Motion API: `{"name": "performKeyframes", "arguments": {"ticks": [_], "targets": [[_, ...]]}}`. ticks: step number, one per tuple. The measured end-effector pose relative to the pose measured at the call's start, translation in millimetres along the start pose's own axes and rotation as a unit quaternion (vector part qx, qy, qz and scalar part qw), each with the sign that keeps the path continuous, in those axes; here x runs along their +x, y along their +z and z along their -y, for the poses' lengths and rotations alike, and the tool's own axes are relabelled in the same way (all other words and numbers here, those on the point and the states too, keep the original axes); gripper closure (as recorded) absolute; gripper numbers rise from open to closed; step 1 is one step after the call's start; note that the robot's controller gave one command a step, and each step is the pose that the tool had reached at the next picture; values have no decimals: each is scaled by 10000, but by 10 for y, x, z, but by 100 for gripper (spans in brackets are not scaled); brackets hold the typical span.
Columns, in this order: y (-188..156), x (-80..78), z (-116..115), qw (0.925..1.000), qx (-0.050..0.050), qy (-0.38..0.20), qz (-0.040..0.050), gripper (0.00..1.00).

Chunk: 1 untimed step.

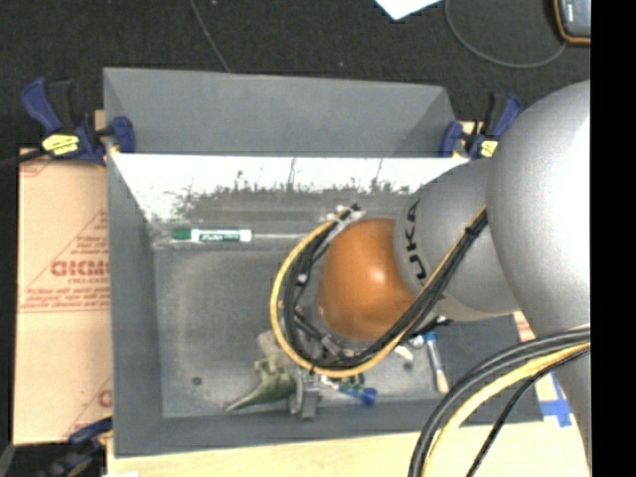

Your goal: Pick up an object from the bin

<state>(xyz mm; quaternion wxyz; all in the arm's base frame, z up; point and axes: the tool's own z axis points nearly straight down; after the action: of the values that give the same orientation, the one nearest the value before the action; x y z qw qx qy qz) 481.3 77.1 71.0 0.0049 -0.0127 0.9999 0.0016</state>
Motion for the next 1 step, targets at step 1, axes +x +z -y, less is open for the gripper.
{"name": "performKeyframes", "arguments": {"ticks": [1], "targets": [[-458, -2, -149, 9997, -19, 255, 25, 0]]}}
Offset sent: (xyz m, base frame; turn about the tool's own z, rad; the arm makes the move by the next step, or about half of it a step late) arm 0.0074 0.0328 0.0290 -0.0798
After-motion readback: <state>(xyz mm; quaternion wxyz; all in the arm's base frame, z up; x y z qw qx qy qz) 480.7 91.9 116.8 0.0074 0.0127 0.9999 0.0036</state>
